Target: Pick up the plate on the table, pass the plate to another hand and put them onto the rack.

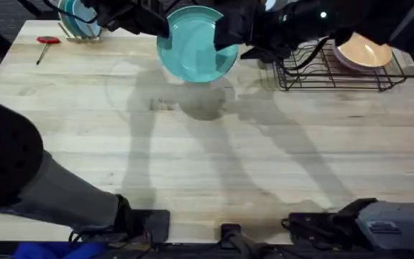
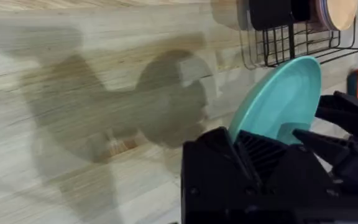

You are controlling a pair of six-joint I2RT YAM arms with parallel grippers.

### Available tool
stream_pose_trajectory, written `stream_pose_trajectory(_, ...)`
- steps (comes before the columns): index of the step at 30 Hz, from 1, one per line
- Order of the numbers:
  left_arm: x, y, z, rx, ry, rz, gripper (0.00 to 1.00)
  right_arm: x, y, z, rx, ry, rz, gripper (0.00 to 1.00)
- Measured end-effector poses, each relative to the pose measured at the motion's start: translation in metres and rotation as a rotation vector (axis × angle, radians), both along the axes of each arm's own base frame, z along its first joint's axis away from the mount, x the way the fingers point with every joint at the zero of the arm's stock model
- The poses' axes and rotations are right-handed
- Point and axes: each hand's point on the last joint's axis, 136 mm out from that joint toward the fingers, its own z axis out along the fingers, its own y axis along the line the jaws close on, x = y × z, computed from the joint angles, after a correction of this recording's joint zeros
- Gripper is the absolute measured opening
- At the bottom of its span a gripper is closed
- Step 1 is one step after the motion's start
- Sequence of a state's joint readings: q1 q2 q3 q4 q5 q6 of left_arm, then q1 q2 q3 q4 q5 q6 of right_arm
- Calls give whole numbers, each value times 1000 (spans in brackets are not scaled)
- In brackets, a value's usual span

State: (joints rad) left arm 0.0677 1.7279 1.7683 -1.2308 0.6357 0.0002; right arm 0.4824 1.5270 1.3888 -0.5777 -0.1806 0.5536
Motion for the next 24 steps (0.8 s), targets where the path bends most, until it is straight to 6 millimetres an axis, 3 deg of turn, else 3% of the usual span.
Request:
stream_pose_trajectory(13,0,1,0,3,0,2,42,0,0,0,0,2,-2,43)
stream_pose_trajectory(23,0,1,-1,6,0,3,46,0,0,0,0,0,-2,32)
stream_pose_trajectory(24,0,1,-1,5,0,3,99,0,0,0,0,0,-2,32)
